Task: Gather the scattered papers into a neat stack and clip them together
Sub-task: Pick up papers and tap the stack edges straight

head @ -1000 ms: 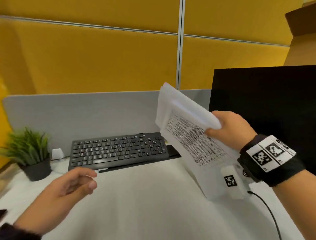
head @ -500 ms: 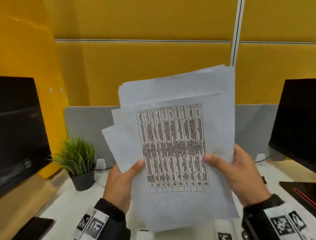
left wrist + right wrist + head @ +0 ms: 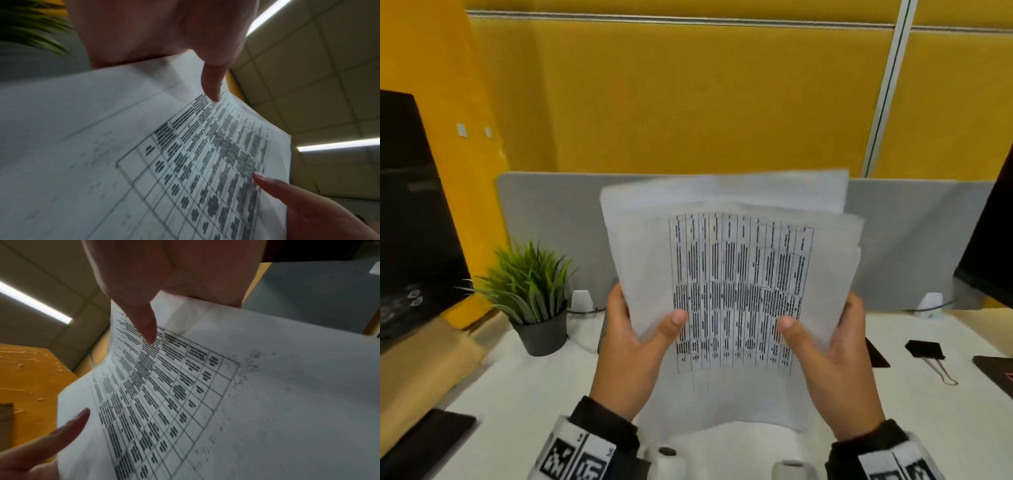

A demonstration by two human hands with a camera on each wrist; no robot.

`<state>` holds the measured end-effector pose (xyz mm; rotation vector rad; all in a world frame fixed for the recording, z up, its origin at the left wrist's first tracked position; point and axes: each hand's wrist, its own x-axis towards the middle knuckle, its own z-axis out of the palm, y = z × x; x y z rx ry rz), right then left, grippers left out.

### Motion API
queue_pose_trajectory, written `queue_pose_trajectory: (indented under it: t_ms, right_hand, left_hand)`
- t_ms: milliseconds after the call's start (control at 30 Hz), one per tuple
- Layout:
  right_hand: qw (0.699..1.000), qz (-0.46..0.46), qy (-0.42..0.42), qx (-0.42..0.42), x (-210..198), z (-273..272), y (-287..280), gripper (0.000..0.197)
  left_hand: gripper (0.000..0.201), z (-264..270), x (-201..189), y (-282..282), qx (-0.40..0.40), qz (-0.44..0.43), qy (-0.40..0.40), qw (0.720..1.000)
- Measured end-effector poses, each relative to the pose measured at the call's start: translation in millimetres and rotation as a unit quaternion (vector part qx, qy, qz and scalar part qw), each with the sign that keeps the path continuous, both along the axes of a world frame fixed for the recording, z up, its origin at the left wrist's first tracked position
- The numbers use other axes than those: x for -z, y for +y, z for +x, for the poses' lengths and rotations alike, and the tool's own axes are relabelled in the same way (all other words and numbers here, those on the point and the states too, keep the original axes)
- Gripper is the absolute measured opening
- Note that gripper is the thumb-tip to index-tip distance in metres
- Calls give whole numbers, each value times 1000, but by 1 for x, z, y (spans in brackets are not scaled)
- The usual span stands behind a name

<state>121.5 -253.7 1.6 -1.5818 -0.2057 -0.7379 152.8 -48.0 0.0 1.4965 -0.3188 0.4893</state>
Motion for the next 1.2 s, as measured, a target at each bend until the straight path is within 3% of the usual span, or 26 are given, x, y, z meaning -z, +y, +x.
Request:
queue_pose_trajectory:
  t_ms: [67, 133, 233, 433, 567, 667, 867, 1067, 1200]
  right_hand:
    - [1000, 20, -5, 5, 1, 2, -2, 53]
    - [999, 31, -11, -3, 3, 3, -2, 56]
    - [999, 15, -31, 15, 4, 4, 2, 55]
    - [996, 32, -64, 53, -6, -3, 4, 55]
    - [997, -12, -9, 80, 5, 0, 8, 38]
    - [998, -23, -2, 56, 7, -1, 13, 37]
    - [995, 1, -84, 57, -14, -12, 14, 38]
    - [999, -41, 0, 30, 3, -2, 16, 45]
    - [998, -1, -25, 52, -11, -8, 10, 42]
  left_hand:
    - [93, 4, 5, 3, 5, -29, 9, 1000]
    - [93, 6, 8, 3, 17, -50, 11, 999]
    - [70, 3, 8, -1, 23, -47, 1, 999]
    - [31, -7, -12, -2, -43, -22, -81, 996]
    - [44, -3, 1, -3, -51, 25, -36, 998]
    - [27, -1, 9, -5, -36, 46, 6, 998]
    - [27, -10, -11, -5, -45, -16, -62, 997]
    - [38, -4, 10, -11, -26, 3, 1, 1000]
    - [30, -10, -4, -12, -44, -29, -44, 998]
